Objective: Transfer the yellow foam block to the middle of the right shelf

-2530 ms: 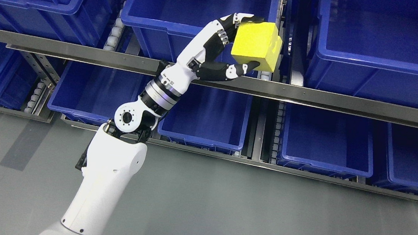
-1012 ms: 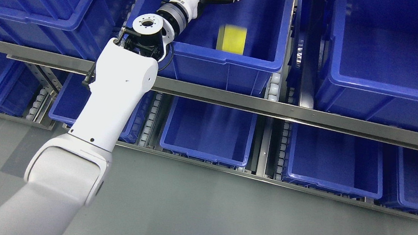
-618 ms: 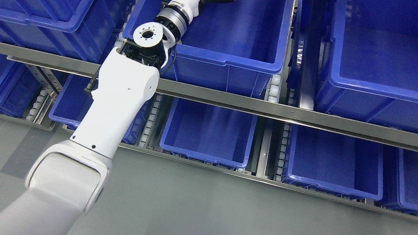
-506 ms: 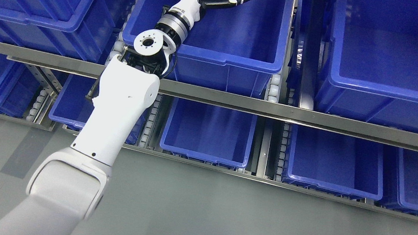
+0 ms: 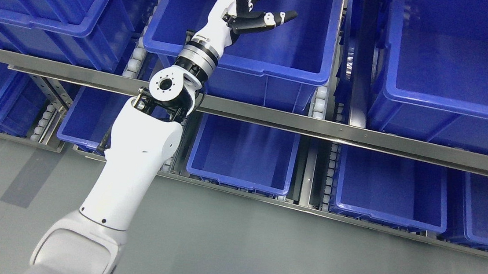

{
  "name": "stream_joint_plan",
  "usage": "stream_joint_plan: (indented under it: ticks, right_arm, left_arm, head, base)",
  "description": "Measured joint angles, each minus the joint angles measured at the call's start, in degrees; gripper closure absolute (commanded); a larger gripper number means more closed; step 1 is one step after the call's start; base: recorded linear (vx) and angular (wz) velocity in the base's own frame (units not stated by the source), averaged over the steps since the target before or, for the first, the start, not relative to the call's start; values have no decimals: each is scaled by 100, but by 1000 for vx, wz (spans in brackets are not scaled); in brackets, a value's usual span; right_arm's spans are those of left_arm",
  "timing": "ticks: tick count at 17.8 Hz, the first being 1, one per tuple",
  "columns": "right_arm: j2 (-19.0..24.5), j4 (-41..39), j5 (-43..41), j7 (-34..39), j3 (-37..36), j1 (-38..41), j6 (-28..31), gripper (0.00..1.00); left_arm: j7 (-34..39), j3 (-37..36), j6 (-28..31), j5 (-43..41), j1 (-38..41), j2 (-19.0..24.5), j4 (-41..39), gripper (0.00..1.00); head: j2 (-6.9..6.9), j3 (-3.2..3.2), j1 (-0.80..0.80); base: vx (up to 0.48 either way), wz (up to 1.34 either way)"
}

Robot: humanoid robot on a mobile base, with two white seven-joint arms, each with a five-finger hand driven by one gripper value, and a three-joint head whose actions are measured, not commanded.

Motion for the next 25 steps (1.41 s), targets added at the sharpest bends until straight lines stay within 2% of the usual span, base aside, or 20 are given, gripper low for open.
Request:
stream_joint_plan:
  ticks: [10, 25]
  right_arm:
    - [0, 0, -16, 0, 0, 0, 0, 0]
    - [0, 0, -18, 0, 0, 1, 0, 0]
  left_arm:
    - [-4, 246, 371, -71, 326, 0, -719, 0]
    - [-9, 393, 518, -79, 563, 0, -999, 0]
  head:
    - [0, 0, 0]
    - [0, 0, 0]
  base:
    - [0, 0]
    - [0, 0]
